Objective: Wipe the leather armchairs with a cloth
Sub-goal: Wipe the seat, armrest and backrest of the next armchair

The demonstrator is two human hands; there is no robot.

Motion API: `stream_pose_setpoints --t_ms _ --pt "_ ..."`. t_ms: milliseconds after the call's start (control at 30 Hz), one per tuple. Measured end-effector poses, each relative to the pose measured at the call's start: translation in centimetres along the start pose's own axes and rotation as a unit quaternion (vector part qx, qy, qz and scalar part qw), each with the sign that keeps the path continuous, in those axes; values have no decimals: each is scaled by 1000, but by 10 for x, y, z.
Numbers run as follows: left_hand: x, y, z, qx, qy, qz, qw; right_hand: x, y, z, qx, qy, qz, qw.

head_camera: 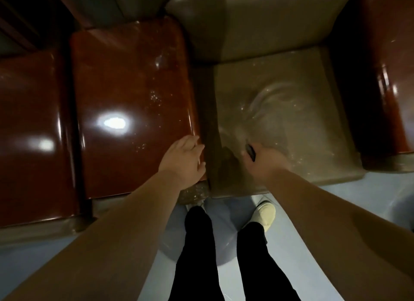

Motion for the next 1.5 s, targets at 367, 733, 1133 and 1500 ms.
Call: stream_pose_setpoints --t_ms 367,733,1133,1500 --pt "44 -28 64 71 156 53 984 12 0 177 -175 -56 -269 945" --pt "44 -33 74 47 204 58 976 142 -32 106 -227 32 -188 955" --pt "43 -33 73 42 229 60 971 138 -34 110 -243 41 -185 951" --pt "42 -30 76 31 227 62 971 130 -28 118 -224 26 -221 949"
Point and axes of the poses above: each hand's wrist, its own x-axis towards the middle knuckle, its own z-axis out of the palm, y = z × x, the point moved 4 cm from there along x, towards the middle knuckle, and after that the axes turned 1 degree about -y, right-handed, at the moved point
